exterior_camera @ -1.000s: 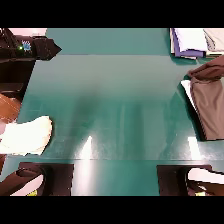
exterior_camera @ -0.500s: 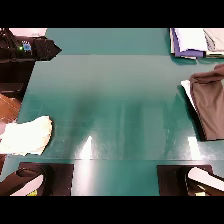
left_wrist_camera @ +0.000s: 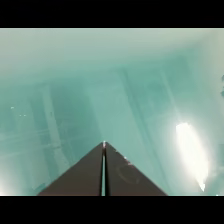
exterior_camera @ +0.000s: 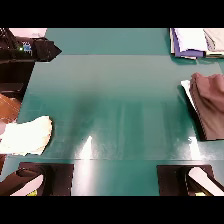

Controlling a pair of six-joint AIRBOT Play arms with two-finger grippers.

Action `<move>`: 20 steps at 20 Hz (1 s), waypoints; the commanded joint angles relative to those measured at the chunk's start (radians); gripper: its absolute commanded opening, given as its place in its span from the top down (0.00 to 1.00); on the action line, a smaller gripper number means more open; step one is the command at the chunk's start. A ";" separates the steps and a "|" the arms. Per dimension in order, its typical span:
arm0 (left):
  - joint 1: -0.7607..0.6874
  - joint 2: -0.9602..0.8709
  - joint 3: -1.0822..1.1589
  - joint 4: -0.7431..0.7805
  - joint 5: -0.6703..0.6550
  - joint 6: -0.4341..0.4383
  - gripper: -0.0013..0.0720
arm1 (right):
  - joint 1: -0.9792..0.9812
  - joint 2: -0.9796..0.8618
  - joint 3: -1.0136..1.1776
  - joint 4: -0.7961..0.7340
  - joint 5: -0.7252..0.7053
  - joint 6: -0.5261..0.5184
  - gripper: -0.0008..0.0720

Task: Fold the shirts.

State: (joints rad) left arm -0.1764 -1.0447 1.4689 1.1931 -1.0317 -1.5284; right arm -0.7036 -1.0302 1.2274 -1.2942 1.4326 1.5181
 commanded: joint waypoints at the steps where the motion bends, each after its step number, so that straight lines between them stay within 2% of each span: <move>1: 0.000 0.000 0.000 0.000 -0.004 0.011 0.95 | -0.058 0.031 -0.129 -0.119 0.001 0.000 0.15; 2: 0.000 0.000 0.000 0.000 -0.006 0.011 0.95 | -0.072 0.031 -0.134 -0.111 0.003 0.000 0.11; 4: 0.000 0.000 0.000 0.000 -0.009 0.010 0.95 | -0.077 0.031 -0.116 -0.060 0.000 0.000 0.11; 7: 0.000 0.000 0.000 0.000 0.000 0.010 0.95 | -0.023 0.031 -0.052 0.152 -0.011 -0.001 0.12; 9: 0.000 0.000 0.000 0.000 -0.005 0.010 0.95 | 0.095 0.031 0.001 0.243 -0.020 -0.001 0.12; 14: 0.000 0.000 0.000 0.000 0.024 0.010 0.95 | 0.520 0.031 0.129 0.251 -0.079 -0.001 0.15; 16: 0.000 0.001 0.000 0.000 0.044 0.010 0.95 | 0.665 0.031 0.162 0.246 -0.124 -0.001 0.39; 17: 0.000 0.000 0.000 0.000 0.057 0.010 0.95 | 0.727 0.031 0.175 0.245 -0.140 -0.006 0.58; 18: 0.000 0.001 0.000 0.000 0.069 0.010 0.95 | 0.777 0.031 0.183 0.245 -0.148 -0.029 0.85; 19: 0.000 0.000 0.000 0.000 0.080 0.010 0.95 | 0.823 0.031 0.188 0.245 -0.151 -0.044 0.96; 20: 0.000 0.001 0.000 0.000 0.087 0.010 0.95 | 0.855 0.031 0.188 0.245 -0.150 -0.044 0.96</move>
State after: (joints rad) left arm -0.1768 -1.0447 1.4689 1.1927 -0.9775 -1.5181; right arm 0.0071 -1.0000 1.3903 -1.0550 1.3144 1.4979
